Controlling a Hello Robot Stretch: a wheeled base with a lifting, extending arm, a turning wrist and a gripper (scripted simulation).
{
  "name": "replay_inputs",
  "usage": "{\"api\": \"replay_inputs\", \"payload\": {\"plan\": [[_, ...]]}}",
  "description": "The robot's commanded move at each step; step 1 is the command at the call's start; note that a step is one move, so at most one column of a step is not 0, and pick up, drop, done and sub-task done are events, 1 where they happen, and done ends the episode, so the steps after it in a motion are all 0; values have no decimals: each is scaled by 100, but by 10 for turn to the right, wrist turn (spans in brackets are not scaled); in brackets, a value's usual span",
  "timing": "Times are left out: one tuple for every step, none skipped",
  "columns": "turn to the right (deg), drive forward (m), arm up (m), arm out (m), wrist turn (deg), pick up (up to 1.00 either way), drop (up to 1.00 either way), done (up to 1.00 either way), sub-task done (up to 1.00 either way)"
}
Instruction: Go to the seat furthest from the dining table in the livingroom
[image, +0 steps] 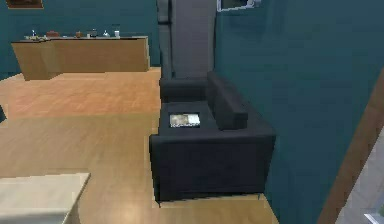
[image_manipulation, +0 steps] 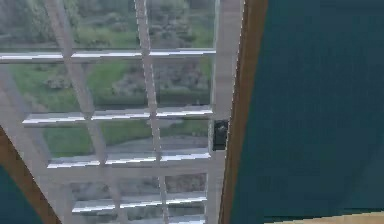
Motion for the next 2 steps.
{"api": "replay_inputs", "payload": {"plan": [[0,50,0,0,0,0,0,0,0],[0,0,0,0,0,0,0,100,0]]}}
